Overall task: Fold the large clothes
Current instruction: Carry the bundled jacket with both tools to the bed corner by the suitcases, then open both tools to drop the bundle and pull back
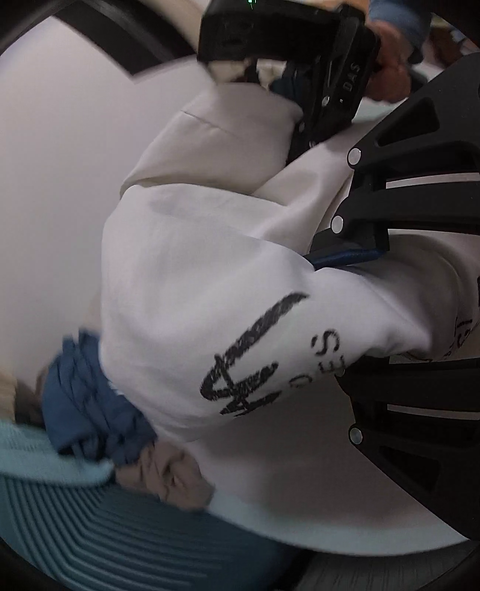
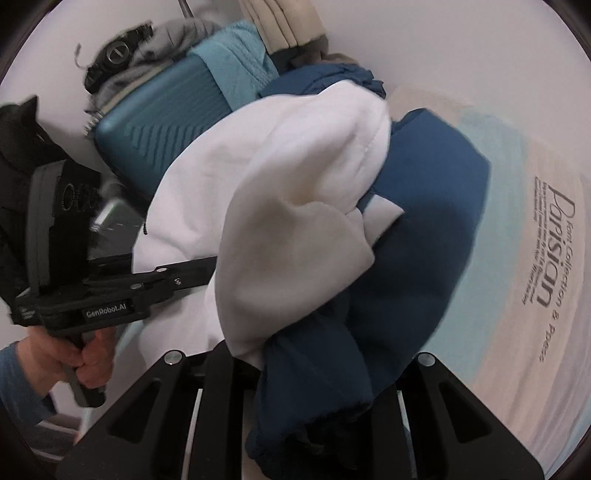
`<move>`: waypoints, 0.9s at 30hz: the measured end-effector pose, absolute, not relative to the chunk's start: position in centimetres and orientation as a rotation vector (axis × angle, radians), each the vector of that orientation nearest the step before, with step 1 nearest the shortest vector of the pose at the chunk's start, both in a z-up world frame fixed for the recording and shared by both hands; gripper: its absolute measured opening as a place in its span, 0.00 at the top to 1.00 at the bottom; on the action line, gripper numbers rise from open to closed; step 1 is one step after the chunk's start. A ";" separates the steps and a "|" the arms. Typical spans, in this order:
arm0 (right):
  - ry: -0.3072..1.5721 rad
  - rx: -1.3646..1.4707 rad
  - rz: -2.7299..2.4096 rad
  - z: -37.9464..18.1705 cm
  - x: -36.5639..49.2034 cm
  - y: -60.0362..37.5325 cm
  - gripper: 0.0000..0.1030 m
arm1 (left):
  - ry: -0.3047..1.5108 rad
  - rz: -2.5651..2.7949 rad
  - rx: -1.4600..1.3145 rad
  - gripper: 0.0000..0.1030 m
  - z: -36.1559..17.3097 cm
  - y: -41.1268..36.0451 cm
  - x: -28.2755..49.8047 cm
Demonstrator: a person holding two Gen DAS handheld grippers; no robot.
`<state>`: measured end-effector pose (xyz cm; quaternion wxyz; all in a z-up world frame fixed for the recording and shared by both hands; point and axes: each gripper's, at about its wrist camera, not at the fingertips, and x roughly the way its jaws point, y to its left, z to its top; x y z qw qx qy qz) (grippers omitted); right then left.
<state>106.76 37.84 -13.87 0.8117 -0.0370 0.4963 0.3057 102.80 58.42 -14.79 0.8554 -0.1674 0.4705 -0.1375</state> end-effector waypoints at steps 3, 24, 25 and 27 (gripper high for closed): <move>1.069 -0.088 0.627 -16.2 108.4 39.2 0.85 | 0.977 -0.175 -0.347 0.73 -16.6 58.8 102.9; 1.051 -0.194 0.498 -20.4 111.0 38.5 0.41 | 0.941 0.187 -0.245 0.54 -19.2 57.4 102.3; 1.040 -0.181 0.492 -19.7 110.8 38.1 0.35 | 0.948 0.200 -0.241 0.50 -18.6 57.2 102.0; 1.004 -0.150 0.478 -18.1 110.0 37.2 0.28 | 0.944 0.228 -0.218 0.42 -17.6 56.8 101.3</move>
